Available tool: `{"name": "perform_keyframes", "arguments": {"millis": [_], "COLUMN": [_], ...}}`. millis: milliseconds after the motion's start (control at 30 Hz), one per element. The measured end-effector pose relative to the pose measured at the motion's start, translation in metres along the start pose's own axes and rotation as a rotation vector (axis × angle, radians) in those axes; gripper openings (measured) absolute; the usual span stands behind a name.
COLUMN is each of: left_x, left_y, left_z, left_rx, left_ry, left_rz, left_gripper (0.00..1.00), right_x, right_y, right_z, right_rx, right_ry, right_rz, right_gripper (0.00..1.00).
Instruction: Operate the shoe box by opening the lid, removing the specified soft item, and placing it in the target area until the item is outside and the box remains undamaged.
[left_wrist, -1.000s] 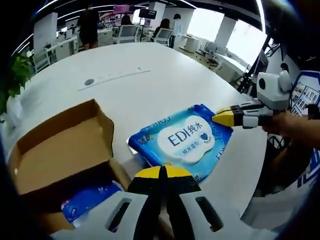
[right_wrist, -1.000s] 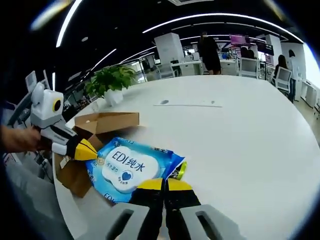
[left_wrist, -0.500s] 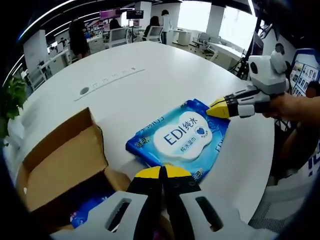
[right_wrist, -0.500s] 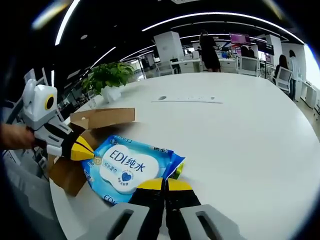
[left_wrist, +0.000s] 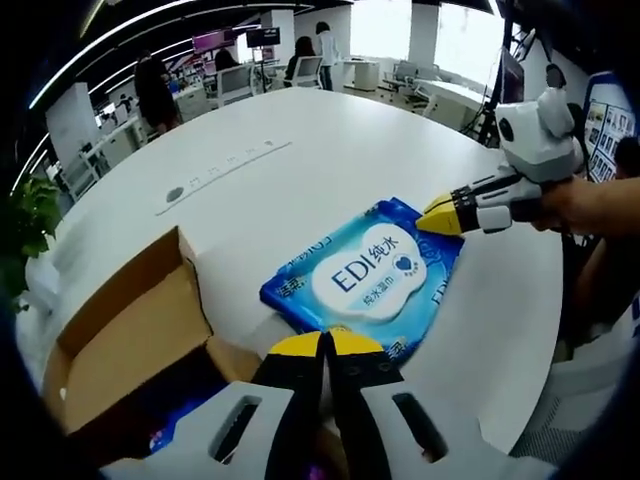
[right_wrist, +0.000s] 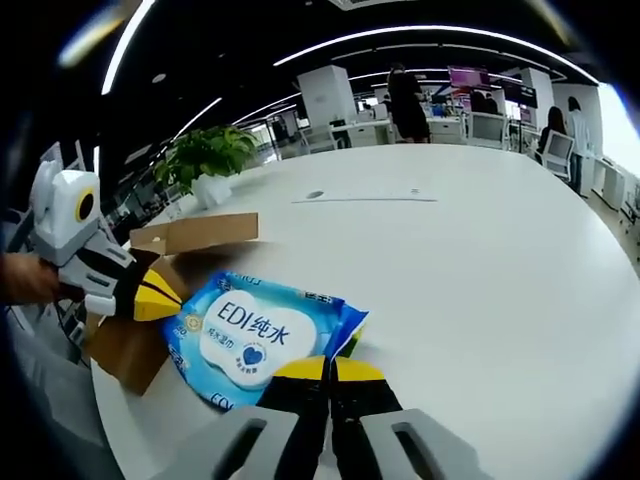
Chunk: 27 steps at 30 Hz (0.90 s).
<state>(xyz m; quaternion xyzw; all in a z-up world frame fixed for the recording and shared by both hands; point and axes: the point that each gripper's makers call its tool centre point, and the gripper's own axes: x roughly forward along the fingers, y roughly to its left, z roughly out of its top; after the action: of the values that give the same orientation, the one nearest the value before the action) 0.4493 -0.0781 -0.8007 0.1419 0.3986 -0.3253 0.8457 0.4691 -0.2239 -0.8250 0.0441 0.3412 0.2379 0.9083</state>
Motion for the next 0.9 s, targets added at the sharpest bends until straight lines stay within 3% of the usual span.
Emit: {"name": "perform_keyframes", "arguments": {"millis": [367, 900], "left_x": [-0.007, -0.034], "left_y": [-0.008, -0.012], "left_z": [0.003, 0.012], "left_rx": [-0.055, -0.06], "left_ry": [-0.013, -0.058], "left_rz": [-0.05, -0.07], "left_gripper": [0.02, 0.08], "right_x": [-0.004, -0.032], "right_y": [-0.003, -0.01], "right_z": [-0.002, 0.002], "right_rx": [-0.011, -0.02], "right_ry": [0.008, 0.003], "right_rz": [-0.021, -0.057], "right_gripper": [0.0, 0.13]}}
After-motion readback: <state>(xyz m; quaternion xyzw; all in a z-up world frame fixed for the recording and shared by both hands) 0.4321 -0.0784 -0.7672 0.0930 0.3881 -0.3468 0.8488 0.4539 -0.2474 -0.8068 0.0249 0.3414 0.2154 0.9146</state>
